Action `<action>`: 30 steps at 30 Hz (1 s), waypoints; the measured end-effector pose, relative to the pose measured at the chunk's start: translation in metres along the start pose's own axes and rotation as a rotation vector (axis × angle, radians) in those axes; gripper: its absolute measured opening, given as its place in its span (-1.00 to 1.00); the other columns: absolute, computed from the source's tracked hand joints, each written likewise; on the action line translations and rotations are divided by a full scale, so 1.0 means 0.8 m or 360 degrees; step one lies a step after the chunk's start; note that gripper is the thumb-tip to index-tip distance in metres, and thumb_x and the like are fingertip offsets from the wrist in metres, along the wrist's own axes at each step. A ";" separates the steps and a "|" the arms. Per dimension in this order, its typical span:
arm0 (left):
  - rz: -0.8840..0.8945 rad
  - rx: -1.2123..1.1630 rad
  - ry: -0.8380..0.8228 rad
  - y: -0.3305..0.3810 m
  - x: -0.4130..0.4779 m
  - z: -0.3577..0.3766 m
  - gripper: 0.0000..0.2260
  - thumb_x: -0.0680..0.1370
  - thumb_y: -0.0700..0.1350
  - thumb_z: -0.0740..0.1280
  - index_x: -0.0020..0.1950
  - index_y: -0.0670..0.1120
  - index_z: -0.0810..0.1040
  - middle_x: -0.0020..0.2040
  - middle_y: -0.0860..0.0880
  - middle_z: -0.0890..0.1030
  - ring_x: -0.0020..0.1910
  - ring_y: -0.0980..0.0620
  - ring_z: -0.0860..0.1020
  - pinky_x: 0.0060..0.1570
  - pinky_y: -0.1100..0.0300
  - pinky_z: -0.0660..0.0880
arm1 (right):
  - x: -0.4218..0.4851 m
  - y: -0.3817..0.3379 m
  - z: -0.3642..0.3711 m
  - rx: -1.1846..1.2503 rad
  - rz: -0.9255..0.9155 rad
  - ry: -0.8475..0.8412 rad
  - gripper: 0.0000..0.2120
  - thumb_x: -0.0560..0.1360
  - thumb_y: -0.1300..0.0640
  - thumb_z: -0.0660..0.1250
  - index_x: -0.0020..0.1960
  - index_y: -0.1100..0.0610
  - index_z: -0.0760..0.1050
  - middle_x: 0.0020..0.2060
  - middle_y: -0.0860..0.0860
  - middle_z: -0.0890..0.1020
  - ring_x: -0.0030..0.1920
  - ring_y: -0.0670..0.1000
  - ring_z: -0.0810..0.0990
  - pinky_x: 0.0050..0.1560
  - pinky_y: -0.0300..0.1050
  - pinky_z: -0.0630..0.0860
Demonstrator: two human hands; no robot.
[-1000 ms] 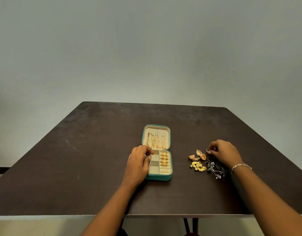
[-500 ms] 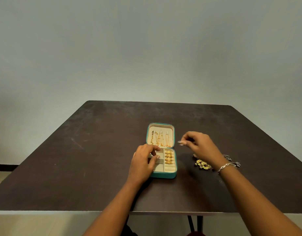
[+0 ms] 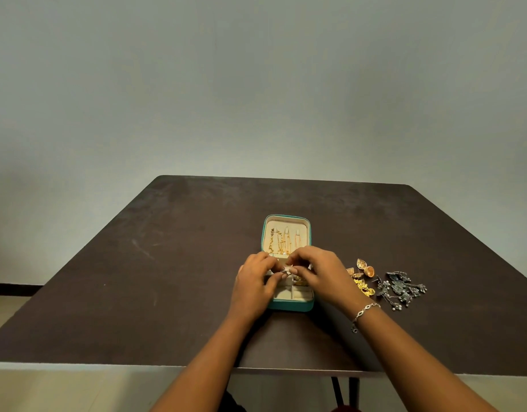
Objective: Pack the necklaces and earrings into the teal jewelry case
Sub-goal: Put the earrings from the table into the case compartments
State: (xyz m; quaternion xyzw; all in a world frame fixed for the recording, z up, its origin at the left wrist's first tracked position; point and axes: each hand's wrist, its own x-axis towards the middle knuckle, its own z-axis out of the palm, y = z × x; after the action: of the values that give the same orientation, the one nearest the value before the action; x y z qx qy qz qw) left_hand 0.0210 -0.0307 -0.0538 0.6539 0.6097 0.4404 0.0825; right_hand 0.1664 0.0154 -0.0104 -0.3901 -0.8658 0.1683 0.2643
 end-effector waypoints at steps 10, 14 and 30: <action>-0.0010 -0.0009 -0.0022 0.001 0.000 0.000 -0.95 0.49 -0.15 0.35 -0.09 -0.12 0.55 -0.12 0.11 0.46 -0.03 0.10 0.43 0.02 0.10 0.44 | -0.006 -0.003 0.001 0.0004 -0.0044 0.0076 -0.94 0.42 0.21 0.38 -0.11 0.15 0.59 -0.15 0.00 0.59 -0.14 -0.09 0.48 -0.10 -0.21 0.44; -0.0012 -0.0062 0.0017 0.005 -0.001 -0.002 -0.84 0.47 -0.11 0.38 0.04 -0.05 0.55 -0.11 0.14 0.48 -0.02 0.13 0.43 -0.01 0.19 0.42 | -0.007 0.001 -0.009 0.0072 0.0051 0.0144 -0.96 0.40 0.25 0.40 -0.15 0.17 0.60 -0.18 0.00 0.59 -0.13 -0.05 0.52 -0.10 -0.21 0.46; -0.0086 -0.0013 -0.0040 0.007 -0.001 -0.002 -0.88 0.49 -0.19 0.33 0.00 -0.03 0.51 -0.05 0.15 0.46 0.03 0.18 0.41 0.02 0.22 0.44 | -0.037 0.011 -0.005 -0.0045 0.0128 0.0031 -0.94 0.41 0.17 0.40 -0.12 0.11 0.63 -0.13 0.01 0.59 -0.09 -0.04 0.52 -0.07 -0.09 0.49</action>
State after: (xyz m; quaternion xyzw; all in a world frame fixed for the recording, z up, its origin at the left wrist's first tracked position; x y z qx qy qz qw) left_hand 0.0241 -0.0334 -0.0494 0.6424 0.6242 0.4322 0.1046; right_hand 0.1907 -0.0014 -0.0212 -0.4299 -0.8492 0.1626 0.2601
